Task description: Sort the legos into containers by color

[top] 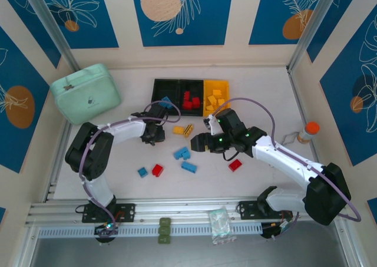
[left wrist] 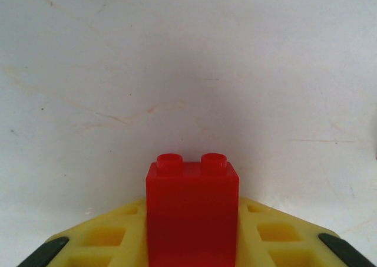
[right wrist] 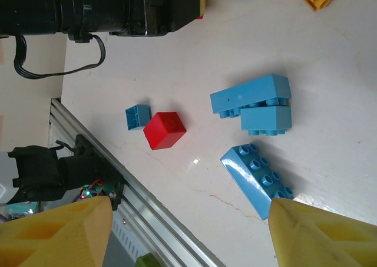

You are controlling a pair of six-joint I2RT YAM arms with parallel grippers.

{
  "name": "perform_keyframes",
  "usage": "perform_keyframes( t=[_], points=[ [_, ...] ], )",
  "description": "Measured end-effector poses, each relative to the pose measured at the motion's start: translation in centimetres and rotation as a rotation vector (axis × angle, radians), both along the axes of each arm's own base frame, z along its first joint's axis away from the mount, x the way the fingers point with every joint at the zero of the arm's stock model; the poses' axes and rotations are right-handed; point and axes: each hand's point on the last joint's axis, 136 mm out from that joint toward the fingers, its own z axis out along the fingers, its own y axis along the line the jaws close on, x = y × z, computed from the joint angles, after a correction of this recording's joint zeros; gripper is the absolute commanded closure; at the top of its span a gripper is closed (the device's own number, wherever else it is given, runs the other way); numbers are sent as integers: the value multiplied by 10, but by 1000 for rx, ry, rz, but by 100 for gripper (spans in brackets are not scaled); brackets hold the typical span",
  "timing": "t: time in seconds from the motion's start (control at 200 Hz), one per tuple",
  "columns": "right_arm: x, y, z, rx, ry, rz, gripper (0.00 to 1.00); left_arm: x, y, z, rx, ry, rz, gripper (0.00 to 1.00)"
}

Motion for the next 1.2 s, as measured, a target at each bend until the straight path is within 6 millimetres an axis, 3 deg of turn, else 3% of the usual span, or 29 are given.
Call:
perform_keyframes(
  t=[0.18,0.315,0.515,0.63,0.845,1.196],
  points=[
    [6,-4,-2,-16,-8,-43,30,0,-3,5,-9,-3,-21,69],
    [12,-22,-10,-37,-5,-120,30,12,-18,26,-43,-41,-51,69],
    [18,-56,-16,-50,-4,-247,30,47,-63,78,-131,-158,-109,68],
    [19,-70,-17,-43,1,-303,30,65,-89,96,-164,-191,-146,68],
    [15,-87,-25,-39,21,-368,30,100,-126,100,-188,-192,-182,68],
    [8,-94,-31,-33,39,-395,30,162,-169,100,-193,-235,-207,67]
  ],
)
